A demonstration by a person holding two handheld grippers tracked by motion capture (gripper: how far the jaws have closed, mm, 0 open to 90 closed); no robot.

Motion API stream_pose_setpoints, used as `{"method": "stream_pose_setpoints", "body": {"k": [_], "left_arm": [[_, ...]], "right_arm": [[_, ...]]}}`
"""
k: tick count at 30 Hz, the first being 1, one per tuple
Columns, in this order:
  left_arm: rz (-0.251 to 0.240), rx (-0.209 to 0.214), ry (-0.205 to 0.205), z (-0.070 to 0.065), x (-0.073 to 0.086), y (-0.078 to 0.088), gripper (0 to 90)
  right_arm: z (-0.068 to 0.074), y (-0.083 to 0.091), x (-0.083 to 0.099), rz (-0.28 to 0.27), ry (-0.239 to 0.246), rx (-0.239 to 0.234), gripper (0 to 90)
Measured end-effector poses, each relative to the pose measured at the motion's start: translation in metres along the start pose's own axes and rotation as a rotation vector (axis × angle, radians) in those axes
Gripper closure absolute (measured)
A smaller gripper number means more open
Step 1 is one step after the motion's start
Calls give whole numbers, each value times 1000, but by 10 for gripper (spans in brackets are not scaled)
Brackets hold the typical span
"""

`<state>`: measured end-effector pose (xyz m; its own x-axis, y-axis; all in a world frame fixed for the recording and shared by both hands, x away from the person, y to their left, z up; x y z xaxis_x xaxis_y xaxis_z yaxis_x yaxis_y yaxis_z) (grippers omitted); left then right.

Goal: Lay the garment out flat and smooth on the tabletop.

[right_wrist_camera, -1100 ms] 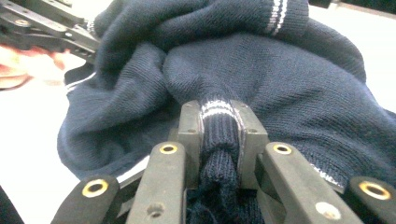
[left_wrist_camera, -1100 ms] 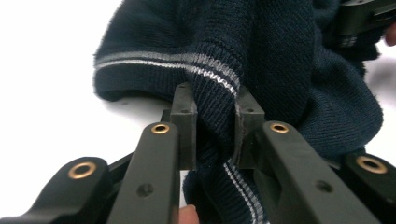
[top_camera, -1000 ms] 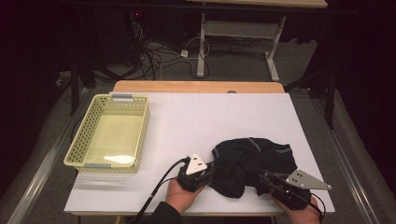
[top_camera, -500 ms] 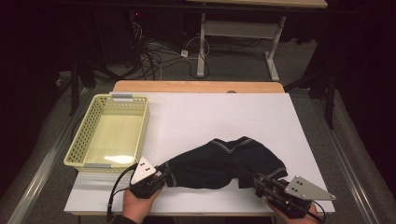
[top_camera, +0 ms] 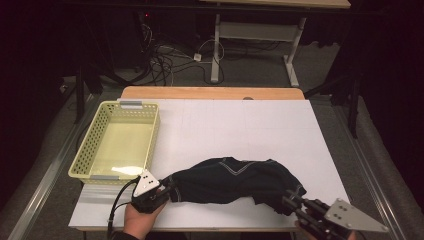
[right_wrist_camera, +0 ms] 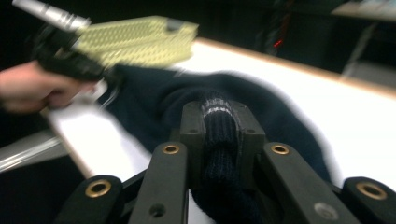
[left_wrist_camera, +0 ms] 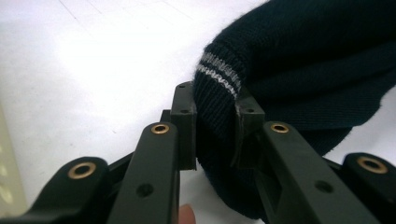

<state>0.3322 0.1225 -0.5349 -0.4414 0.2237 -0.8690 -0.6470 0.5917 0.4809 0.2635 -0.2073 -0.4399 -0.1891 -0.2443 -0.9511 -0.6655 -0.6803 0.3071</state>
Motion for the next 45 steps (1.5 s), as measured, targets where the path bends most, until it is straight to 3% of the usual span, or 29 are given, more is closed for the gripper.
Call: {"method": "stream_pose_setpoints", "body": {"k": [3,6,8,10,12,14,15,18,20,22,24,26,30,36,40,45], "left_arm": [[3,14,0,-2,1,0,722],[5,47,8,-4,1,1,602],[-12,89,29,-7,-1,2,494],[-41,103,43,-10,-6,3,392],[-65,104,51,-13,-13,5,301],[-83,89,56,-15,-20,6,223],[-88,84,60,-16,-22,6,212],[-77,81,75,-15,-23,1,212],[-48,80,81,-15,-18,-5,213],[-23,75,81,-14,-13,-10,213],[-6,68,87,-12,-8,-14,215],[11,73,102,-11,-7,-16,216],[12,71,77,-13,-6,-16,253],[14,82,75,-14,-6,-16,254],[17,86,76,-15,-6,-17,253],[22,84,75,-15,-5,-17,253]], "right_arm": [[18,-25,28,102,-17,-72,782],[32,-40,43,163,-22,-133,742],[35,-41,38,148,-15,-143,628],[31,-34,24,98,-16,-124,557],[19,-23,9,49,-6,-69,507],[0,-13,-1,19,5,18,486],[-12,-8,-3,11,-14,51,483],[-54,2,2,8,-102,166,451],[-81,3,17,52,-171,227,426],[-99,3,34,85,-238,255,403],[-106,0,46,106,-291,252,367],[-107,-4,52,120,-308,241,323],[-98,-17,60,157,-312,199,257],[-87,-26,68,189,-319,174,246],[-83,-26,72,200,-318,156,297],[-76,-27,73,199,-296,124,432]]}}
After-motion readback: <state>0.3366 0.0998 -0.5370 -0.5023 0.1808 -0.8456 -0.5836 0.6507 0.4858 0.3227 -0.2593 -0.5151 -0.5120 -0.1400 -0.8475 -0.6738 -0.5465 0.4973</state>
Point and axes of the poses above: each handheld gripper's, and its own axes: y roughly backward along the jaws, x roughly out of its underside, z roughly to its left, the point moved 9 cm from there along -y, roughly forward along the jaws
